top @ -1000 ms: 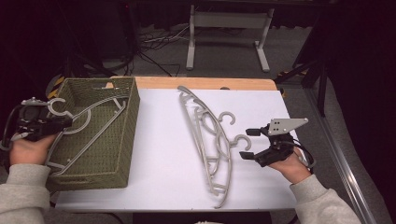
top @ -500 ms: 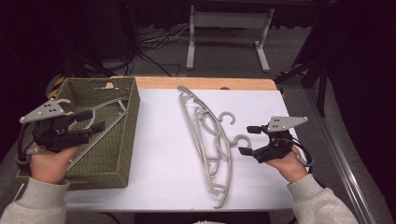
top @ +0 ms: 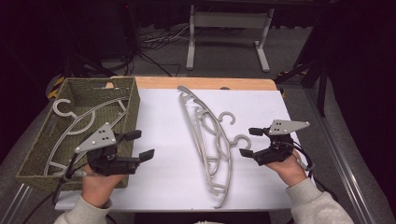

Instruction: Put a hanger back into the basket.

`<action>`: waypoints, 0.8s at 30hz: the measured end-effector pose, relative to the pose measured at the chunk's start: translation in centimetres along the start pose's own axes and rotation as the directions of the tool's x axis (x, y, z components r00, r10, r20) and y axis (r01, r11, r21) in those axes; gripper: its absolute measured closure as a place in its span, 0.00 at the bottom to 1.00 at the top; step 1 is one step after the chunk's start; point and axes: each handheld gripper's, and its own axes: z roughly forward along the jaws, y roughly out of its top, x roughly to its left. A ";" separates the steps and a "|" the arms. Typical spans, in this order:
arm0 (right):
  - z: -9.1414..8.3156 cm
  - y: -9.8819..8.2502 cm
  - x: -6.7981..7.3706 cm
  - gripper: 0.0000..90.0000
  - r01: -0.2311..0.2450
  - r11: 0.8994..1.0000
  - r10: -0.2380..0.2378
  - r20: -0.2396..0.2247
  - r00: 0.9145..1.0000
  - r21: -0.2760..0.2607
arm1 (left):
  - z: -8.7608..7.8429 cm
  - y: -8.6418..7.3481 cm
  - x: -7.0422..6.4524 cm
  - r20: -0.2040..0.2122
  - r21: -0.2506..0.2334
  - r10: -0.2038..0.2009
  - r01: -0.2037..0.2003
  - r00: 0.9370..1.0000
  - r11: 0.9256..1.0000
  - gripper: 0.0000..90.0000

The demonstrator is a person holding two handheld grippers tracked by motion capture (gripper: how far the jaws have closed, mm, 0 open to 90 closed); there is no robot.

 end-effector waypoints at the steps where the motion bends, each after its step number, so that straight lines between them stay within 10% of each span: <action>1: 0.0 0.0 0.0 0.14 -0.002 1.000 0.003 0.004 1.000 -0.004 | 0.4 -0.2 -0.3 0.007 -0.004 0.002 -0.002 1.000 1.000 0.26; 14: 1.4 -1.0 -0.4 0.10 -0.077 0.997 0.076 0.053 0.996 0.021 | 2.6 -1.4 -1.1 0.033 0.021 0.017 -0.018 0.999 1.000 0.25; 24: 4.0 -1.0 0.4 0.08 -0.098 0.980 0.082 0.098 0.992 0.175 | 3.0 -1.7 -1.1 0.028 0.040 0.022 -0.023 0.999 0.999 0.24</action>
